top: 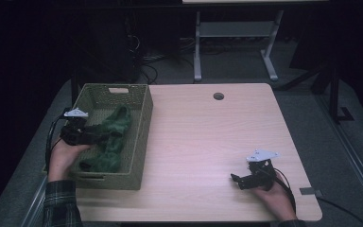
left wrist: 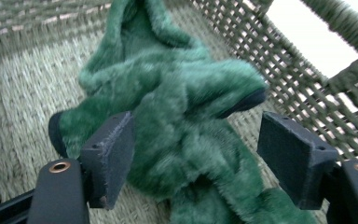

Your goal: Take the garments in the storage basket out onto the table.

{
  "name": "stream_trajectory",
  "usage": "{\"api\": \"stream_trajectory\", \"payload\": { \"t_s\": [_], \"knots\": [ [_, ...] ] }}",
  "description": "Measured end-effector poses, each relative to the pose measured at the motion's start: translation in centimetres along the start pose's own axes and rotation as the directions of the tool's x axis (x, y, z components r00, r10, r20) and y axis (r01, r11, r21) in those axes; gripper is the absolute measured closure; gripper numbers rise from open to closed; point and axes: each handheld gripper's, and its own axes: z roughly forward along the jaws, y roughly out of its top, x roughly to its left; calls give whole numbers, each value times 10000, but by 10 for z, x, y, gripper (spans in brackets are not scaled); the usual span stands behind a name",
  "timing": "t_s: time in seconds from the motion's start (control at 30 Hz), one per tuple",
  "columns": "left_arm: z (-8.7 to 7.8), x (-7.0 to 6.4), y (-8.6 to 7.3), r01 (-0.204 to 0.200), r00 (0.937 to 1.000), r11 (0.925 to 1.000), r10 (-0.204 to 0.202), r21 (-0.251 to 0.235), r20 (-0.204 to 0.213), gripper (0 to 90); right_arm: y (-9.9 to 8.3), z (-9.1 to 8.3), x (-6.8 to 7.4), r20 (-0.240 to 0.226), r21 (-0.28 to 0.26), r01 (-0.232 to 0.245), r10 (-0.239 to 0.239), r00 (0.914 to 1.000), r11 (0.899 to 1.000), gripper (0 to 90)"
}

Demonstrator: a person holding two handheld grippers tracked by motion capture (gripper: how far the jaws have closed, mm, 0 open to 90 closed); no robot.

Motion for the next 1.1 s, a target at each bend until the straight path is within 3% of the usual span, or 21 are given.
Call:
{"api": "stream_trajectory", "payload": {
  "t_s": [0.47, 0.7, 0.9, 1.0, 1.1],
  "knots": [
    [15, 15, -12, 787, 9967, 9934, -768, 830, -266, 324, 0, 0, 0, -2, -3, -1, 1, 10000, 10000, 17],
    [24, 17, -13, 1065, 9943, 9830, -1043, 1497, -227, 328, 0, 0, 0, 2, 1, 4, -4, 10000, 10000, 17],
    [24, 17, -14, 903, 9953, 9802, -950, 1760, 180, 580, 0, 0, 0, 1, 0, 3, -3, 10000, 10000, 17],
    [22, 16, -13, 865, 9952, 9832, -927, 1608, 310, 713, 0, 0, 0, -2, -2, -2, 2, 10000, 10000, 17],
    [19, 15, -11, 978, 9939, 9851, -1041, 1412, 375, 770, 0, 0, 0, 1, 2, -2, 2, 10000, 10000, 18]
  ]
}}
